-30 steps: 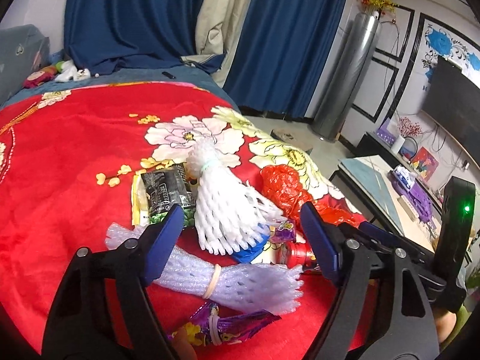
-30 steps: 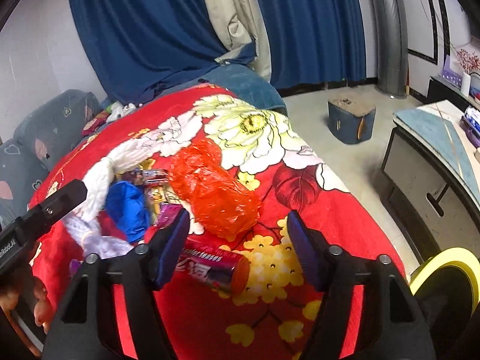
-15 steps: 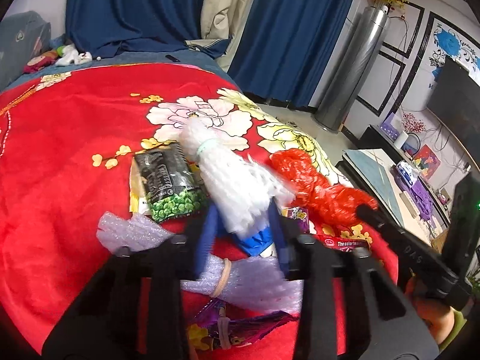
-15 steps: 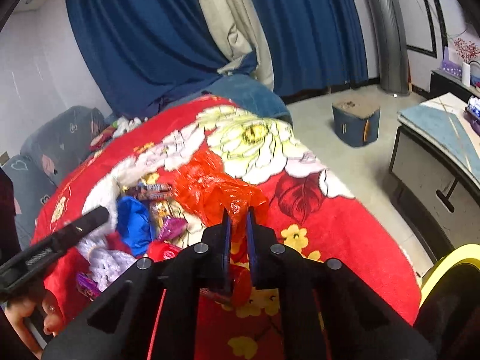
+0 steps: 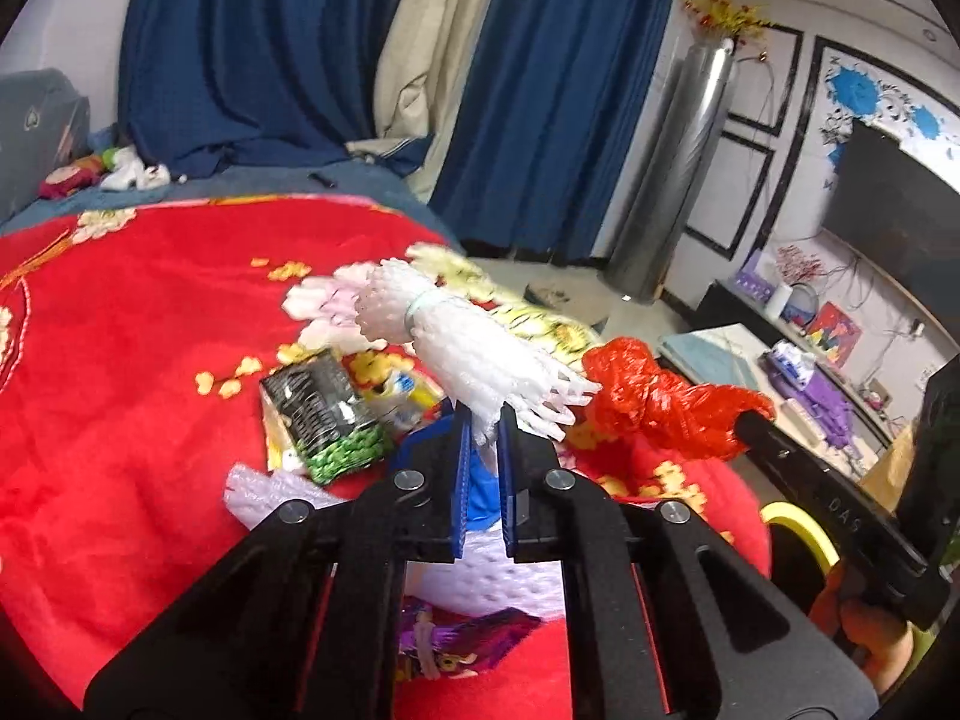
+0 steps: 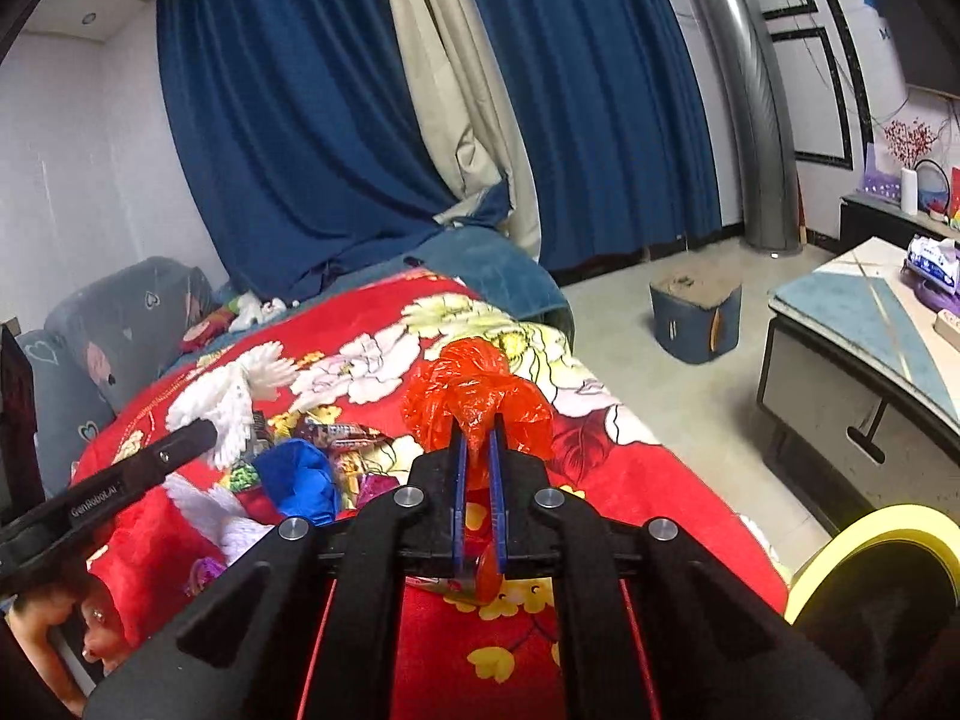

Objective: Collect trash
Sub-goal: 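Carry the red plastic bag and white foam net with both tools over the bin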

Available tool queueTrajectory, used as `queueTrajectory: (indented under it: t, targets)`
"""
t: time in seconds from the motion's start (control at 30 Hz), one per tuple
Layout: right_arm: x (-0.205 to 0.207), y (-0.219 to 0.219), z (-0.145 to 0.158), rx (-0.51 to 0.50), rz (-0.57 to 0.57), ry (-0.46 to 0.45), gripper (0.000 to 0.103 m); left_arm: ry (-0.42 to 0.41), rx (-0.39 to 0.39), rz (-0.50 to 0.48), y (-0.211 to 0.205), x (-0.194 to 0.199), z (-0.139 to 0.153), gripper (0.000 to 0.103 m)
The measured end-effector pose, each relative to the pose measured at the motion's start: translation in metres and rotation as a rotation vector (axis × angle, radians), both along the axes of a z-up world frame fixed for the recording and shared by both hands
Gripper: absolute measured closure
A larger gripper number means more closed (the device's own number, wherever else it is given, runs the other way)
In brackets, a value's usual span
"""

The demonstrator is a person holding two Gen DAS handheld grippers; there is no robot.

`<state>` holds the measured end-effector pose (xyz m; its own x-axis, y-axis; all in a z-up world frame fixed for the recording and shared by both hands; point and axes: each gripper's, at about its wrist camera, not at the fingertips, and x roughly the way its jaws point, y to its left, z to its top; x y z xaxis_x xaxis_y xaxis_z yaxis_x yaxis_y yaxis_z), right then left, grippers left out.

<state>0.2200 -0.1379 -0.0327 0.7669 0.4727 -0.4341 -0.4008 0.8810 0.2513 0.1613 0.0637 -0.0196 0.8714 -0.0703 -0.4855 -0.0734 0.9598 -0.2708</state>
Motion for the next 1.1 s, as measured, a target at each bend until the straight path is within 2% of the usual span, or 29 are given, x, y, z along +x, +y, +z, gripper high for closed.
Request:
queueTrajectory:
  t: [0.57,1.1]
  targets:
    - [-0.035,-0.027,0.02,0.011,0.005,-0.039,0.096,-0.103,0.019,-0.161,-0.047,-0.026,0.027,0.099]
    - [-0.068,-0.08,0.025,-0.007,-0.089,-0.056,0.096,-0.129,0.058,-0.288,-0.09,-0.041,0.025,0.099]
